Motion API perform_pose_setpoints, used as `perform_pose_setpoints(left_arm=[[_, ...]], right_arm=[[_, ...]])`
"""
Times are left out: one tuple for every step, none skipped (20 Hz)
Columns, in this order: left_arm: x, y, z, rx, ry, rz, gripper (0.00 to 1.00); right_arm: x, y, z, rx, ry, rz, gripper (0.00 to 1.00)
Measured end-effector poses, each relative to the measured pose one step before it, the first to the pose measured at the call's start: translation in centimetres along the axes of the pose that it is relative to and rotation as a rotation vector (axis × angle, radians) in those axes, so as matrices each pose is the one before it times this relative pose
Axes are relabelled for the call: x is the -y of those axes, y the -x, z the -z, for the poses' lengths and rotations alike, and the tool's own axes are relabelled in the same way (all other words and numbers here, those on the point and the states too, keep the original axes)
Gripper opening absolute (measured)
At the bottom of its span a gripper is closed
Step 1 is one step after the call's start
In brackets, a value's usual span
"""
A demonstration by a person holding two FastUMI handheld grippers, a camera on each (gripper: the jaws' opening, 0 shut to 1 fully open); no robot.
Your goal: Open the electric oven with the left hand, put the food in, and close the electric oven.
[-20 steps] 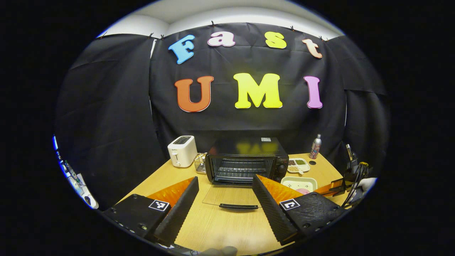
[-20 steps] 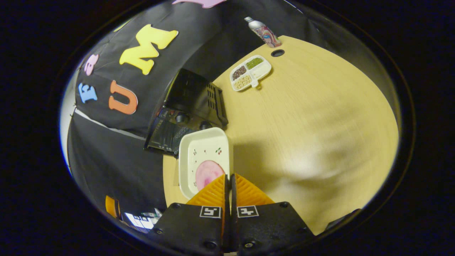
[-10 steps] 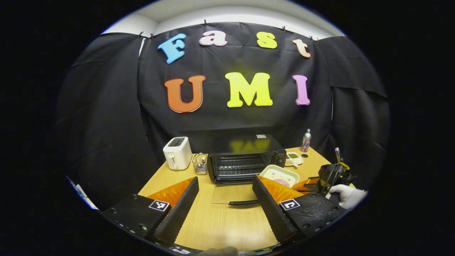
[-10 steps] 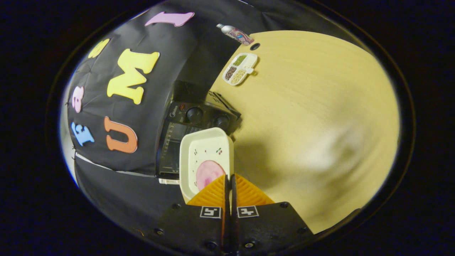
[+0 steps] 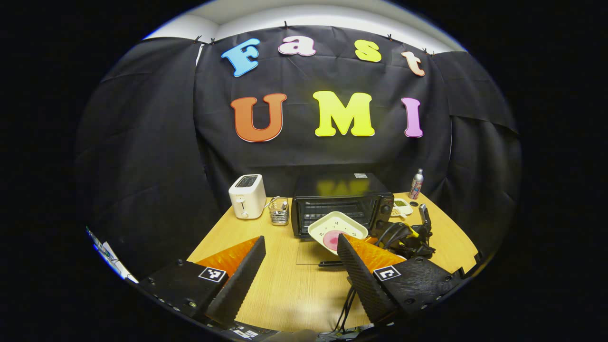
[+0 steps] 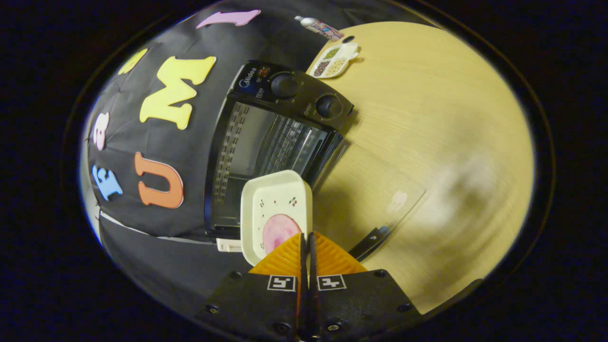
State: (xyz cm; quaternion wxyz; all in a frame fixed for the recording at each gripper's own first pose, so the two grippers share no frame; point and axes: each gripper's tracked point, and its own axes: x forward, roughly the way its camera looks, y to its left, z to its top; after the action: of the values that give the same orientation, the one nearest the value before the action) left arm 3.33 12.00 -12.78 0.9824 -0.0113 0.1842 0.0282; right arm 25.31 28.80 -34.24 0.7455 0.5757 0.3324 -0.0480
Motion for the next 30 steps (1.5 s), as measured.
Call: perform_pose_setpoints(left_arm=[[-0.143,0.003,0.007,-0.00173,-0.00129,-0.00618,0.97],[-0.145,-0.069,0.129,-0.00557,-0.00048,-0.00461,0.97],[0.048,-0.111,0.054,-0.00131,0.00239,0.00015,0.96],[0.134,-0.112,0.023,-0.00247,0.00022,0.00203,0.97],[-0.081,-0.171,0.095,-0.00665,0.00196,-0.00174,0.97],[0.009,-0.147,-0.192,0.00304,0.00503,0.00184,0.97],[-0.025,-0.185,-0.167,0.00132,0.0061,-0.00012,0.97],[-0.058,-0.334,-0.051,-0.00099,0.00337,-0.00244,0.97],[-0.056,-0.321,0.018,-0.00214,0.00171,-0.00317,0.97],[-0.13,-0.367,0.004,-0.00266,-0.00251,-0.0028,0.97],[-0.046,-0.424,0.046,-0.00688,-0.00105,-0.00292,0.96],[-0.061,-0.452,-0.025,-0.00683,0.00264,0.00015,0.97],[-0.044,-0.432,-0.133,-0.00257,0.00461,-0.00199,0.97],[0.009,-0.433,-0.104,-0.00172,0.00417,-0.00181,0.97],[-0.006,-0.362,-0.23,0.00177,0.00546,-0.00105,0.97],[0.031,-0.405,-0.244,0.0002,0.00783,0.00086,0.97],[0.034,-0.372,-0.132,-0.00331,0.00646,0.00067,0.97],[0.054,-0.218,0.02,-0.00219,0.00486,0.00003,0.97],[-0.014,-0.269,-0.206,0.00133,0.00345,-0.00179,0.97],[0.027,-0.202,-0.095,0.00182,0.00365,0.00156,0.97],[0.028,-0.25,-0.16,0.00526,0.00043,0.00092,0.97],[-0.078,-0.254,-0.15,0.00847,-0.00078,-0.00159,0.97],[-0.1,-0.215,-0.04,0.00371,-0.00047,-0.0005,0.97],[-0.063,-0.257,-0.088,0.00558,-0.00071,0.00056,0.97],[0.051,-0.289,0.064,0.00517,0.00169,0.00192,0.97],[-0.037,-0.182,-0.015,0.00589,-0.00166,0.00069,0.97],[-0.067,-0.337,0.129,0.00755,-0.00699,-0.00199,0.97],[0.013,-0.291,0.096,0.00036,-0.0076,0.00182,0.96],[0.042,0.142,-0.23,0.01011,-0.0118,0.00297,0.97],[0.217,-0.354,0.284,0.00072,-0.00883,0.0108,0.97]], right_arm=[[-0.056,-0.882,-0.118,0.00391,-0.01592,0.0007,0.0],[-0.081,-0.498,0.056,0.00332,-0.01107,0.00657,0.04],[-0.018,-0.717,-0.318,0.0055,-0.0013,0.01341,0.04],[0.05,-0.768,-0.48,0.01213,0.00457,0.01028,0.04],[-0.114,-0.522,-0.535,0.00597,-0.00809,0.00716,0.04],[-0.276,-0.644,-0.649,0.00811,-0.01353,-0.00232,0.04],[-0.472,-0.504,-0.581,0.0091,-0.00659,-0.01494,0.04],[-0.634,-0.552,-0.685,0.019,0.00948,-0.01608,0.04],[-0.537,-0.41,-0.65,0.01637,0.02534,-0.01344,0.0],[-0.394,-0.374,-0.565,0.01286,0.01833,-0.0023,0.0],[-0.181,-0.572,-0.573,0.00425,0.00348,-0.0026,0.0],[-0.161,-0.663,-0.488,-0.0009,-0.01004,-0.0029,0.04],[-0.308,-0.553,-0.65,0.00375,-0.01395,-0.01567,0.02],[-0.429,-0.56,-0.436,0.00469,-0.00336,-0.01589,0.04],[-0.233,-0.496,-0.326,0.00242,0.0123,-0.01227,0.08],[-0.532,0.011,-0.372,0.00232,0.01267,-0.02049,0.1],[-0.483,-0.246,-0.23,-0.00276,0.00337,-0.02881,0.07],[-0.159,-0.112,-0.179,-0.00609,0.00114,-0.00626,0.06],[-0.533,0.274,-0.124,-0.00225,0.00739,-0.01499,0.15],[-0.553,0.376,0.05,-0.00879,0.00966,-0.02063,0.17],[-0.338,0.676,-0.23,-0.00662,0.02082,-0.00742,0.29],[0.068,0.616,0.012,-0.007,0.03106,0.01042,0.46],[0.161,1.004,-0.216,-0.00839,0.04023,0.01248,0.51],[0.204,0.92,-0.347,-0.0007,0.04661,0.01103,0.6],[0.394,0.989,-0.497,-0.00035,0.05217,0.01639,0.67],[0.053,1.191,-0.755,0.01091,0.05566,0.00114,0.82],[0.091,1.236,-0.679,0.01367,0.06711,0.00183,0.87],[0.672,1.333,-0.725,0.00489,0.07269,0.02984,0.89],[0.325,1.68,-0.646,0.01483,0.07734,0.0131,0.91],[0.47,1.466,-0.854,0.01704,0.07679,0.01699,0.92]])
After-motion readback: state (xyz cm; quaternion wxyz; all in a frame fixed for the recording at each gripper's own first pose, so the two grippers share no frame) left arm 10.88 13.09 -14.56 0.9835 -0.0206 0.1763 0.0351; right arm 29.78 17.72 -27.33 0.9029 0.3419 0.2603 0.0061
